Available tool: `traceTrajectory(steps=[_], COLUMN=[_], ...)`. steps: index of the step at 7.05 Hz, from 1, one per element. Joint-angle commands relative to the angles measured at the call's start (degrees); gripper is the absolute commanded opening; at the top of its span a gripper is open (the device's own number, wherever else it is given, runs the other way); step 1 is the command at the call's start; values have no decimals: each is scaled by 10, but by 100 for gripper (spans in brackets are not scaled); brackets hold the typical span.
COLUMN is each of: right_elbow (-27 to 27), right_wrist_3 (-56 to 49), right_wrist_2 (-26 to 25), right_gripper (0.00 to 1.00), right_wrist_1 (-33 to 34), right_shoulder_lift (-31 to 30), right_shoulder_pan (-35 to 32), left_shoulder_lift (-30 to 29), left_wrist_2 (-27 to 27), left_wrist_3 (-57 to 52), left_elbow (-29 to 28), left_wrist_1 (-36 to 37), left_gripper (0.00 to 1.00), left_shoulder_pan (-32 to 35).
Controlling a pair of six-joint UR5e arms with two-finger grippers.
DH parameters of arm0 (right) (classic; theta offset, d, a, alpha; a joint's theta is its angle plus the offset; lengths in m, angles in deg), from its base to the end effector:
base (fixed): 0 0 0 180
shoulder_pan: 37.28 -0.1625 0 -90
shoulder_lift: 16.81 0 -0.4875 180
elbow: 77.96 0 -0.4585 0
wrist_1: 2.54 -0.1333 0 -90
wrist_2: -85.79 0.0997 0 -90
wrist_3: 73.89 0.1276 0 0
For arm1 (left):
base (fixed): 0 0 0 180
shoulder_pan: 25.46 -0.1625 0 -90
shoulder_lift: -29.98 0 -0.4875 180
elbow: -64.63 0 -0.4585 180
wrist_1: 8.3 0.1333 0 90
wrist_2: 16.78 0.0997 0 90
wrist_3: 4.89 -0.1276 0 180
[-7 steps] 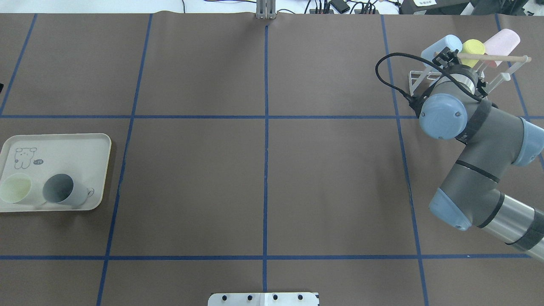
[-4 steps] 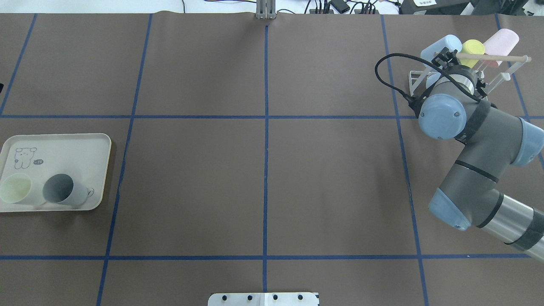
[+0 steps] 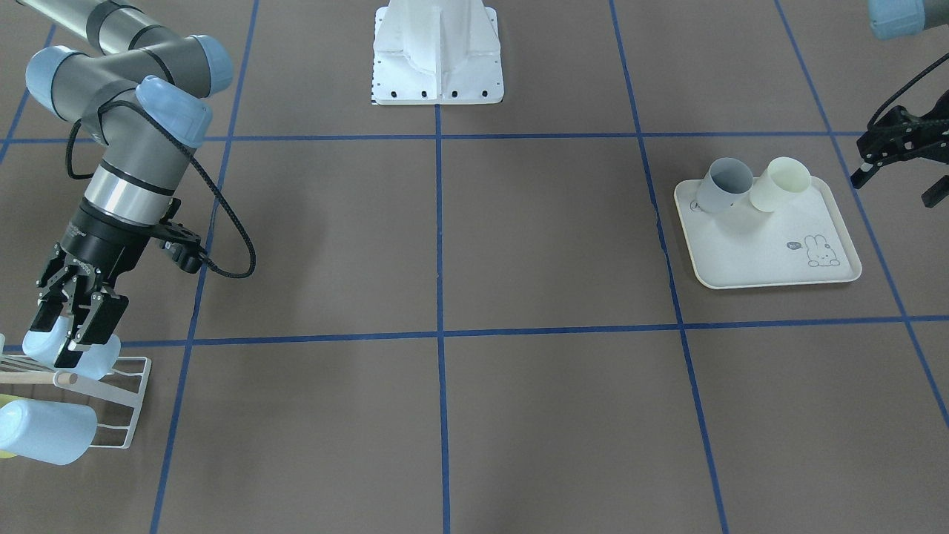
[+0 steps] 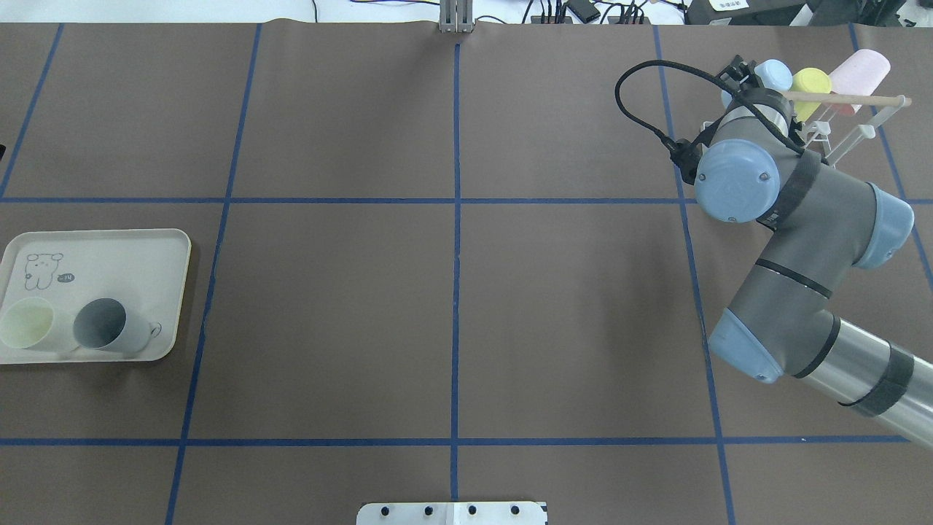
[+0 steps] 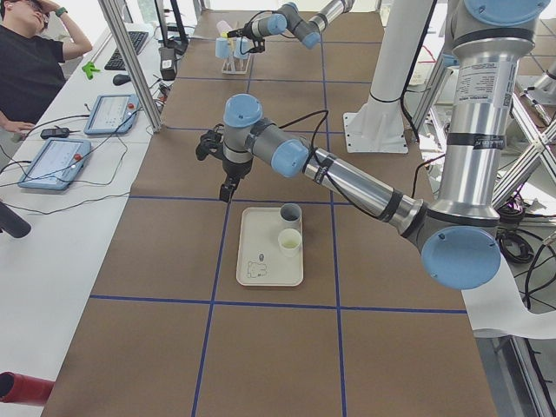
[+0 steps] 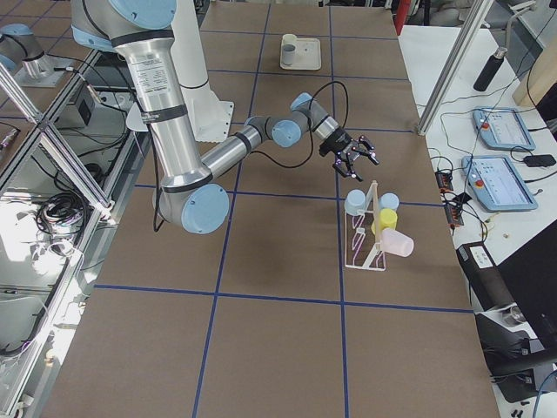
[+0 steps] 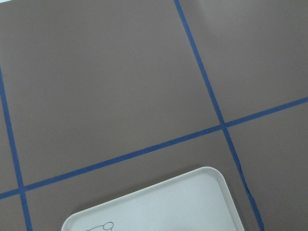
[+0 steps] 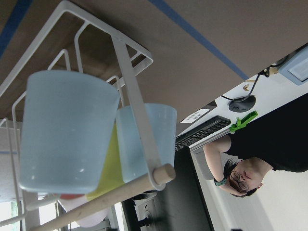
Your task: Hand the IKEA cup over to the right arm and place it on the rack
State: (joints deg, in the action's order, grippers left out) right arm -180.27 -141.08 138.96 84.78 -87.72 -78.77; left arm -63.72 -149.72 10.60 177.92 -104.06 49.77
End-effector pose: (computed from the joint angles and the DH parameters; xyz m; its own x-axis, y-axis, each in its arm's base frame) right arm -0.3783 -0.6147 0.4130 -0.2688 -0.6520 -0.7090 0.9613 -0.1348 -0.2404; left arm 0.1016 -0.5672 0.4655 0.6489 0.3061 -0.6966 -0.0427 0.9287 0.3683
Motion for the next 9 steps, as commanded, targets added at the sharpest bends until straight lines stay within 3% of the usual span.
traceTrajectory(steps=[1,2,3,7,9], right_elbow=[-25,-42,-47,-45,-58], right_wrist_3=[118,202,296,672,800], right_wrist_2=[61,110,165,380,418], right_gripper=[83,83,84,99,100], right_wrist_1=[-6,-6,-24,-213,-228], right_shoulder_lift=[9,9,9,-2,2], right_shoulder_pan=[0,0,0,1,18], left_shoulder_lift=[1,6,21,151,206], left_wrist_2=[24,71,77,79,91], left_wrist_3=[-2,-2,0,101,179], left_elbow=[0,2,3,-6,-26], left_wrist_1=[-2,-7,-17,-223,-331], left_gripper=[100,100,100,100,100], left_shoulder_pan=[0,-1,-2,-31,-71])
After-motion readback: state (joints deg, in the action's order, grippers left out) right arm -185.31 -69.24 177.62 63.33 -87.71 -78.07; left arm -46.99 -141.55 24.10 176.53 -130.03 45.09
